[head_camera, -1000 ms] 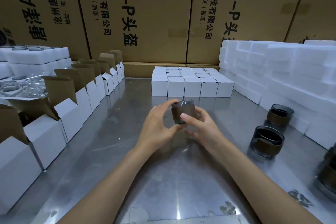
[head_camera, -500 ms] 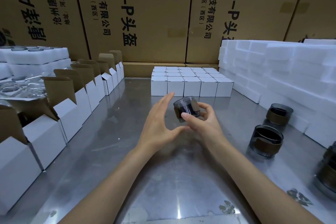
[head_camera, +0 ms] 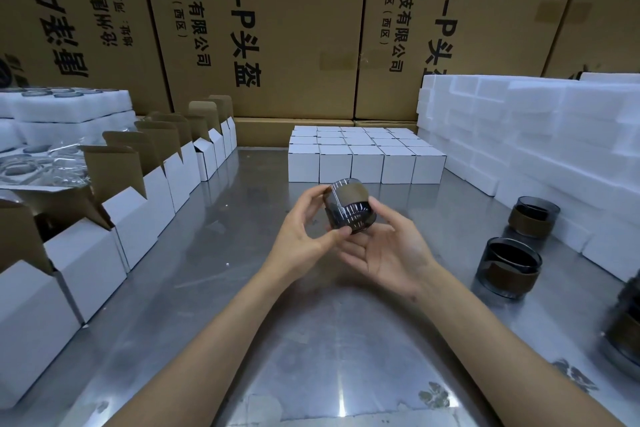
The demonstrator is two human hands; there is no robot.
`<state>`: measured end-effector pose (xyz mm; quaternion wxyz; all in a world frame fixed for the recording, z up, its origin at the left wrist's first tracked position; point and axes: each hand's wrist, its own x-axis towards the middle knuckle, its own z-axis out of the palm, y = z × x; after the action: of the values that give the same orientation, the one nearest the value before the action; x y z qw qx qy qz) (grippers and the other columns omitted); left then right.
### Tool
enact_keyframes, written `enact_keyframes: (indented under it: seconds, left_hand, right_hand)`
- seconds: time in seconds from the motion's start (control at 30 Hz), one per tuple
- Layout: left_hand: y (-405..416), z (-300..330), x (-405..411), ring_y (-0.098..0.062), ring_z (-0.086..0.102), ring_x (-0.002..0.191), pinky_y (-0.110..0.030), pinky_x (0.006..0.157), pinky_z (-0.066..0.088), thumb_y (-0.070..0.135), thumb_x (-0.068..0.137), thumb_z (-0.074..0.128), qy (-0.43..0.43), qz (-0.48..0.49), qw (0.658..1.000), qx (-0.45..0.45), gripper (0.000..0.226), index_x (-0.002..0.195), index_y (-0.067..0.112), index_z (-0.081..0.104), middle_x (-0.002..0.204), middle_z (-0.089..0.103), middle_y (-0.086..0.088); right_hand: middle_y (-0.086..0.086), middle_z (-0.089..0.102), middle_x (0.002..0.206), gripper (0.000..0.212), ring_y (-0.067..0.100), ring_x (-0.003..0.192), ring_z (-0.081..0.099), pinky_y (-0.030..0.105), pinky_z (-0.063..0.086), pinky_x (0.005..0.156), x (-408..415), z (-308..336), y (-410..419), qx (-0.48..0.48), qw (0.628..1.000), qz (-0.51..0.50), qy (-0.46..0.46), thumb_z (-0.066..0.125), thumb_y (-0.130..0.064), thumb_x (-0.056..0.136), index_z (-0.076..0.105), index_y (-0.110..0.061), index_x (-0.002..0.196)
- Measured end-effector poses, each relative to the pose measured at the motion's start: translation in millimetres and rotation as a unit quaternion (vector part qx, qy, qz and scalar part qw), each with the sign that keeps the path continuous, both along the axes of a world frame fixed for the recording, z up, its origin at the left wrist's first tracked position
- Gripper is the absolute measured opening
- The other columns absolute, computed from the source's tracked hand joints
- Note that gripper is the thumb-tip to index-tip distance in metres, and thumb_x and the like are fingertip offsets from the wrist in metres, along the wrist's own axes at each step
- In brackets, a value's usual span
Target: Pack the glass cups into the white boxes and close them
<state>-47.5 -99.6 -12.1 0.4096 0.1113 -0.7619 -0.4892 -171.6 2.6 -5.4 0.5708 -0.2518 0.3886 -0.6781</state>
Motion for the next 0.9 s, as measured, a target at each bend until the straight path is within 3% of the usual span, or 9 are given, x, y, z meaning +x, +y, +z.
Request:
enact_keyframes:
  seconds: [0.1,0.23,0.37,0.47,0.6,0.67,0.7,0.8,0.9]
  left_hand:
    - [-1,-2,2,-0.002,0.035,0.136,-0.020,0.112,0.029,0.020,0.074,0.081,-0.062,0.023,0.996,-0.059,0.082,0.143,0.023,0.037,0.145,0.041,0.011]
    - [1,-5,1,0.000,0.036,0.135,-0.017,0.108,0.030,0.028,0.072,0.083,-0.071,0.059,0.989,-0.114,0.088,0.143,0.035,0.033,0.143,0.035,0.023]
    - [1,-6,-3,-0.003,0.053,0.117,-0.012,0.099,0.038,0.024,0.076,0.080,-0.043,0.090,0.985,-0.138,0.074,0.139,0.031,0.043,0.138,0.049,0.014]
    - [-1,-7,-3,-0.008,0.060,0.111,-0.027,0.099,0.046,0.016,0.079,0.077,-0.038,0.094,0.985,-0.136,0.061,0.134,0.025,0.050,0.132,0.057,0.010]
    - [-6,-9,-2,-0.005,0.060,0.110,-0.025,0.098,0.047,-0.001,0.077,0.074,-0.033,0.055,0.994,-0.087,0.061,0.126,0.027,0.051,0.124,0.058,0.016]
    - [-9,-12,-1,-0.007,0.060,0.111,-0.019,0.097,0.045,-0.006,0.077,0.071,-0.050,0.037,0.995,-0.080,0.062,0.125,0.027,0.050,0.123,0.057,0.017]
    - [-9,-13,0,-0.009,0.059,0.113,-0.018,0.097,0.044,-0.008,0.077,0.068,-0.068,0.032,0.993,-0.087,0.062,0.127,0.025,0.049,0.124,0.057,0.013]
    - [-10,-15,6,-0.013,0.050,0.125,-0.027,0.105,0.039,-0.007,0.077,0.055,-0.159,0.077,0.970,-0.169,0.069,0.139,0.021,0.043,0.136,0.054,0.004]
    - [-19,-5,14,-0.017,0.043,0.130,-0.034,0.112,0.027,0.003,0.080,0.052,-0.216,0.223,0.916,-0.255,0.066,0.142,0.022,0.040,0.143,0.047,0.003]
  right_hand:
    - [0.008,0.067,0.099,0.057,0.016,0.081,0.070,0.029,0.057,0.066,6,-6,-8,-0.048,0.980,-0.162,0.106,0.078,-0.027,0.066,0.056,-0.008,0.115]
    - [0.002,0.061,0.111,0.064,0.015,0.101,0.066,0.038,0.055,0.087,4,-11,-11,-0.001,0.917,-0.303,0.258,0.086,-0.029,0.057,0.049,-0.030,0.109]
    - [-0.004,0.058,0.110,0.060,0.006,0.098,0.063,0.019,0.053,0.079,6,-15,-12,-0.024,0.891,-0.316,0.326,0.087,-0.020,0.066,0.044,-0.034,0.106]
    - [-0.010,0.054,0.113,0.066,-0.003,0.099,0.058,0.010,0.047,0.076,8,-17,-14,-0.021,0.882,-0.293,0.369,0.087,-0.024,0.067,0.043,-0.031,0.116]
    - [0.000,0.061,0.121,0.048,0.016,0.109,0.062,0.029,0.050,0.082,5,-14,-12,-0.023,0.938,-0.212,0.274,0.075,-0.026,0.079,0.052,-0.025,0.121]
    - [0.003,0.063,0.120,0.046,0.021,0.109,0.063,0.036,0.053,0.086,2,-15,-11,-0.001,0.923,-0.221,0.317,0.074,-0.019,0.081,0.054,-0.020,0.122]
    - [0.004,0.063,0.118,0.048,0.019,0.105,0.064,0.032,0.055,0.084,1,-17,-11,0.004,0.911,-0.232,0.341,0.076,-0.016,0.079,0.054,-0.018,0.122]
    - [0.001,0.058,0.114,0.056,0.008,0.094,0.061,0.017,0.054,0.070,2,-20,-11,0.005,0.886,-0.248,0.393,0.080,-0.007,0.073,0.050,-0.014,0.120]
    - [-0.005,0.053,0.114,0.063,0.012,0.100,0.056,0.008,0.047,0.071,-1,-26,-12,0.018,0.858,-0.235,0.456,0.083,-0.007,0.070,0.044,-0.020,0.118]
